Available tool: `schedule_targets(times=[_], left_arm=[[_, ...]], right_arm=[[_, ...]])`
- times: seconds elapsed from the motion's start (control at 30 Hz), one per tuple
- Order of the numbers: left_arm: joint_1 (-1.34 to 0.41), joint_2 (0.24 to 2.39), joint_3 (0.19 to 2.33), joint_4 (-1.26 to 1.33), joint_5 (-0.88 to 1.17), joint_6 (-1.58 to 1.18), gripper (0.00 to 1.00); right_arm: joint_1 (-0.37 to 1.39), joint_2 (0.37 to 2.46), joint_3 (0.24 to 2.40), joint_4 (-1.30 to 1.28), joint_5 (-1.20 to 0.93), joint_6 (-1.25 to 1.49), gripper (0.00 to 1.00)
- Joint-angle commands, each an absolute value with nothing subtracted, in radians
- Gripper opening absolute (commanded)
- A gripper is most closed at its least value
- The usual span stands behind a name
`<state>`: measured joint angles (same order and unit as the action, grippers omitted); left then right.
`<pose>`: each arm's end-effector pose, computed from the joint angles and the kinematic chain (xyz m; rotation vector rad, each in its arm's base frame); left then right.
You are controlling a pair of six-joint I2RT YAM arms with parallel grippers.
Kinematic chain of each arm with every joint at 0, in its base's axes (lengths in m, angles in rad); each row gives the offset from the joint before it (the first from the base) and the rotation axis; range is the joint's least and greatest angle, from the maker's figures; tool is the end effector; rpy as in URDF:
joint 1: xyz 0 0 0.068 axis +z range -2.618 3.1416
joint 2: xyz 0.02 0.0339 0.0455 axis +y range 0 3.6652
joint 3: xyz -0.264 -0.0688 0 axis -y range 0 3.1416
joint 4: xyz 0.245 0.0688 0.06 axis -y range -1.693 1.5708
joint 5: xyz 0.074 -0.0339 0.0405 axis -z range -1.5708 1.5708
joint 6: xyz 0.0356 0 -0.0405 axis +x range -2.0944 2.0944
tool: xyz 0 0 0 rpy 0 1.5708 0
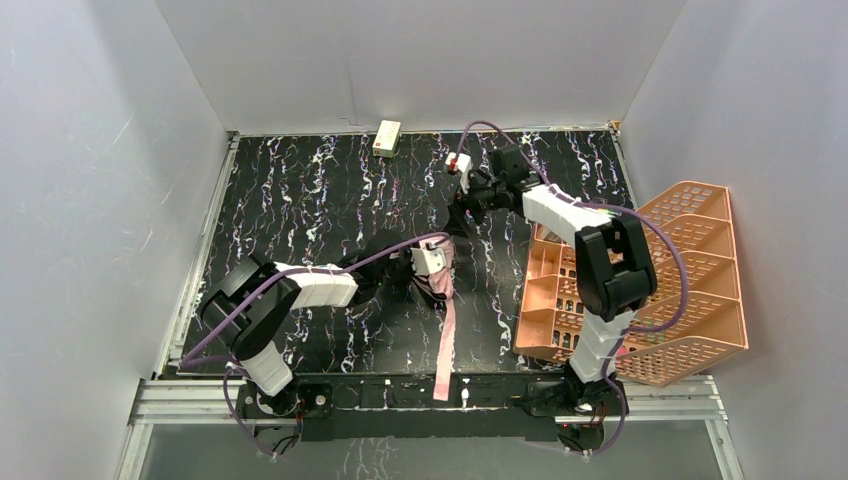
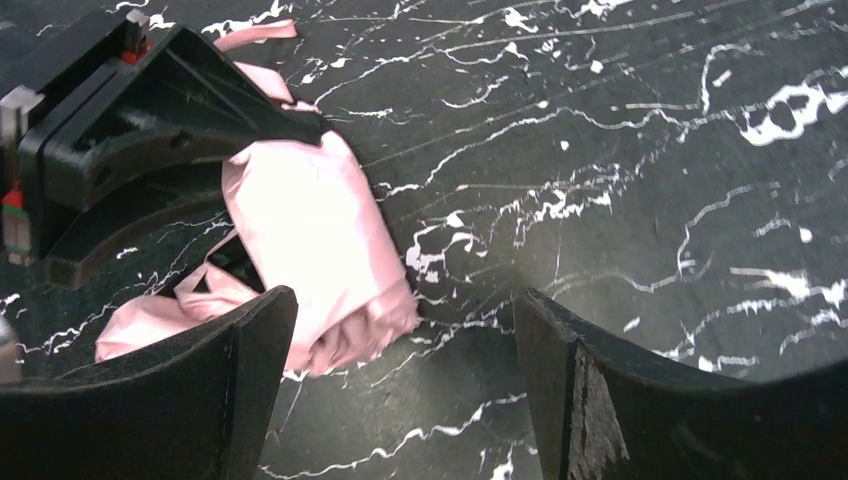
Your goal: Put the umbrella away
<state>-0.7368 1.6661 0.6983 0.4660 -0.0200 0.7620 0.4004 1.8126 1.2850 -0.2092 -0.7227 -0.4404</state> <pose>0.2446 -0.2209 0.1558 1.4029 1.5257 0.0362 0.3589 0.1775 0.2306 -1.2221 1.8400 0.8039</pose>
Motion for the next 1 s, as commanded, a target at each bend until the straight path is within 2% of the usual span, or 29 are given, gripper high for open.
schedule_targets(times=[0.0,0.17,0.37,0.63,0.97], left_arm=[[-0.780,1.700,0.651,0.355,0.014,0.794,0.00],[-0.788,1.714,0.647,0.367,0.014,0.812,0.00],[-0.789,1.721,0.647,0.366,-0.009,0.818,0.00],[-0.791,1.720,0.647,0.368,-0.023,0.821,0.00],[-0.791,1.690,0.646,0.380,-0.037,0.821,0.00]], right_arm=[[0.412,1.896,1.432,-0.371,-0.851,-0.612,0.87],[0.472,1.986,1.551,-0.566,-0.814,-0.739,0.87],[0.498,2.002,1.555,-0.648,-0.771,-0.793,0.87],[0.503,2.016,1.519,-0.633,-0.656,-0.826,0.88],[0.527,2.073,1.517,-0.632,-0.592,-0.851,0.84]])
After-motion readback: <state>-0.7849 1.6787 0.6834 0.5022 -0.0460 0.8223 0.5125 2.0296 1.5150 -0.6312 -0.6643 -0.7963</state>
